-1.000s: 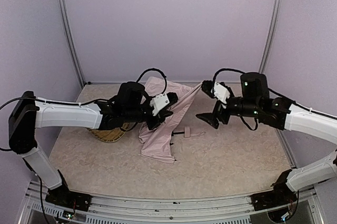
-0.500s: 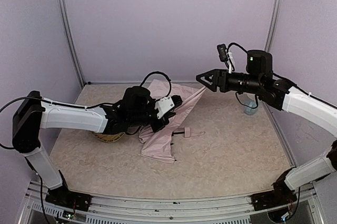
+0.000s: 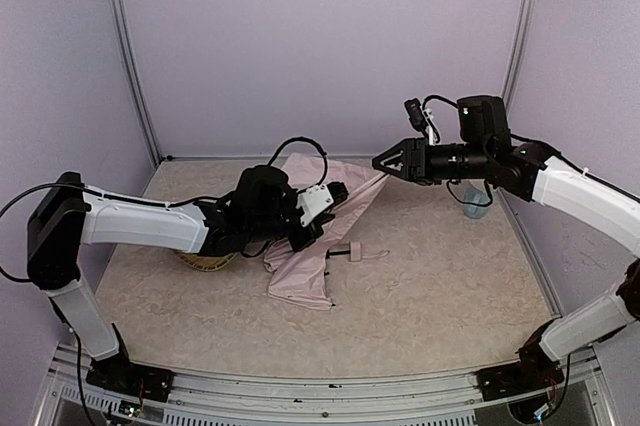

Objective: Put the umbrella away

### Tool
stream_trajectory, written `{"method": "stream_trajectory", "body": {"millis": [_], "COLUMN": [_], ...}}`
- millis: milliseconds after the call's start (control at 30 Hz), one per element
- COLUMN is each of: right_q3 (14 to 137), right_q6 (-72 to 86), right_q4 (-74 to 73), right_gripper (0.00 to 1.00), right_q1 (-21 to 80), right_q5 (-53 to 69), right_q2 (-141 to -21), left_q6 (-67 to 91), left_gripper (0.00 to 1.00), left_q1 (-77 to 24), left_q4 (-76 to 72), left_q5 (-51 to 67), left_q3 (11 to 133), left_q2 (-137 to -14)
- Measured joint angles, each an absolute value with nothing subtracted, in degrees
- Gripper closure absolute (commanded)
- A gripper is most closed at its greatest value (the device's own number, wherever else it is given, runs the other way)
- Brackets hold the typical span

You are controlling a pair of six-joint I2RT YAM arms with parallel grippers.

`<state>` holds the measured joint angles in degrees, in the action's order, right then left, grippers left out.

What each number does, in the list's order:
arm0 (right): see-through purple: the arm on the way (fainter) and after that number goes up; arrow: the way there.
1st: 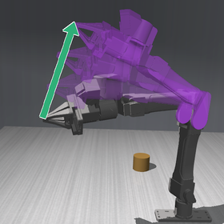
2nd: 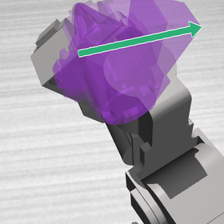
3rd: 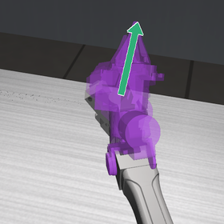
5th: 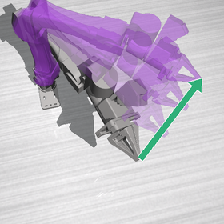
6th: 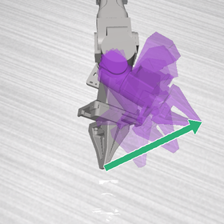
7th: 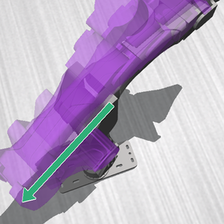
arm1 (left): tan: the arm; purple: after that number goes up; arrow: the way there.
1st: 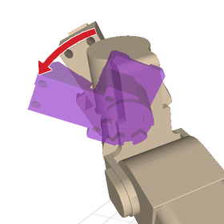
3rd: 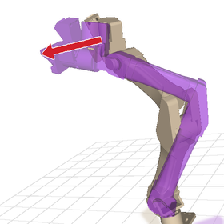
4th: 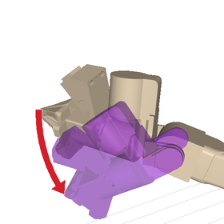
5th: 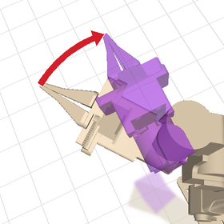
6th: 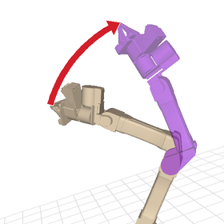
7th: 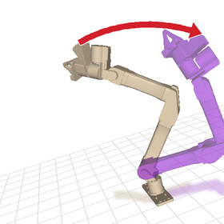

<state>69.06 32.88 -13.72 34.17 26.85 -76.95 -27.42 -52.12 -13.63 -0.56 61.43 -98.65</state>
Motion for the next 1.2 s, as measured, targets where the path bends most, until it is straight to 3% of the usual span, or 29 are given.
{"method": "stream_trajectory", "body": {"millis": [133,233,400,500,800,1000,1067,1133,1200], "right_q3": [69.54,70.22,71.75,71.75,70.48,68.16,67.66,66.54,64.97], "right_q6": [34.04,33.89,33.50,32.95,27.86,26.04,25.98,26.68,28.10], "right_q4": [-15.11,-15.88,-16.34,-16.32,-9.41,-1.93,0.27,3.81,7.92], "right_gripper": [0.88,1.00,1.00,1.00,1.00,1.00,1.00,1.00,1.00], "right_q1": [34.39,34.39,34.30,33.89,33.08,33.08,33.08,33.08,33.08], "right_q5": [28.27,29.34,32.27,34.61,43.22,47.00,47.40,47.79,48.07], "right_q2": [-77.91,-77.91,-78.22,-78.43,-78.63,-79.11,-79.66,-80.36,-81.34], "left_q6": [-27.42,-27.22,-26.87,-25.98,-21.45,-20.05,-19.44,-18.37,-16.67], "left_gripper": [1.00,0.74,0.25,0.15,0.18,0.25,0.33,0.48,0.74], "left_q1": [-52.14,-52.16,-52.03,-51.20,-39.68,-37.54,-37.54,-37.54,-37.54], "left_q4": [-13.65,-13.65,-13.47,-13.04,-16.34,-16.56,-16.56,-16.95,-18.35], "left_q5": [-0.51,-0.01,4.29,8.27,23.53,23.94,23.79,23.68,23.51], "left_q3": [61.43,61.43,60.27,57.45,46.57,45.91,46.00,46.24,46.59], "left_q2": [-98.78,-98.78,-97.95,-95.22,-81.36,-87.37,-90.00,-92.86,-95.64]}}
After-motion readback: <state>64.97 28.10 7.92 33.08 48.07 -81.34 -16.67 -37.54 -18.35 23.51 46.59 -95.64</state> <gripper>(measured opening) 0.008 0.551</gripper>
